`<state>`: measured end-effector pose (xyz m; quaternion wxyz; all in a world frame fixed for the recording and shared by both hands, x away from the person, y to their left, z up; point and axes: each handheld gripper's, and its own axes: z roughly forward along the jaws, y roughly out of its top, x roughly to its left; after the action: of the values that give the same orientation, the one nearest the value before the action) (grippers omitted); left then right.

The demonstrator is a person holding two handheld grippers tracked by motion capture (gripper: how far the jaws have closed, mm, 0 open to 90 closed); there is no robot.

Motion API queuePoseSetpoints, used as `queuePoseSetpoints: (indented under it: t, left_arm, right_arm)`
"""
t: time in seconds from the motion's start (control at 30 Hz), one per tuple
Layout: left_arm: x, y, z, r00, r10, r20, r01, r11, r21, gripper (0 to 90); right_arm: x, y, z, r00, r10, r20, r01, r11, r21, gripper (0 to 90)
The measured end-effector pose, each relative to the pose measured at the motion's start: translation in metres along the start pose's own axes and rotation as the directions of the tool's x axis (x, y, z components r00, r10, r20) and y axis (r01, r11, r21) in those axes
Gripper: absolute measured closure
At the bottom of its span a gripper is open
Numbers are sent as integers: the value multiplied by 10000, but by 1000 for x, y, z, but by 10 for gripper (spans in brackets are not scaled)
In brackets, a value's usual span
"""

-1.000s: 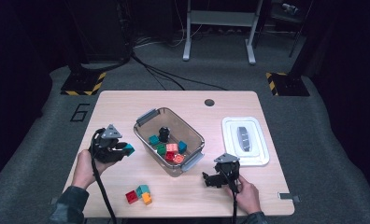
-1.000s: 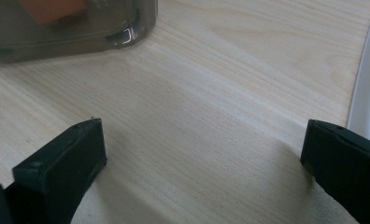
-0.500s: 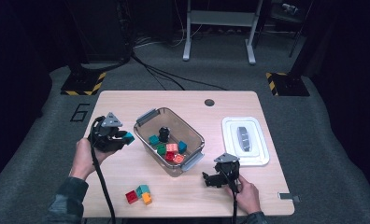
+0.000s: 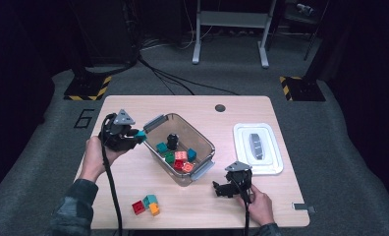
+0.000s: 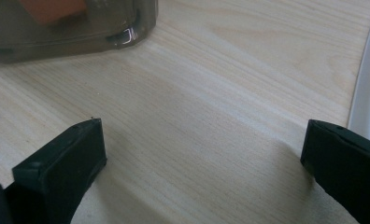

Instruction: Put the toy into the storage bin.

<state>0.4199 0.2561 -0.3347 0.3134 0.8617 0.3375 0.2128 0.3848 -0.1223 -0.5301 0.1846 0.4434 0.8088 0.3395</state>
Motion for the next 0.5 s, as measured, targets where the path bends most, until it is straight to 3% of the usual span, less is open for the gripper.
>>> queuePoseSetpoints:
  t: [0.5]
  left_arm:
    - [-11, 15, 36, 9994, -120, 313, 113, 9996, 247, 673]
  right_arm:
    - [0, 0, 0, 10000, -2, -2, 2, 10000, -2, 0]
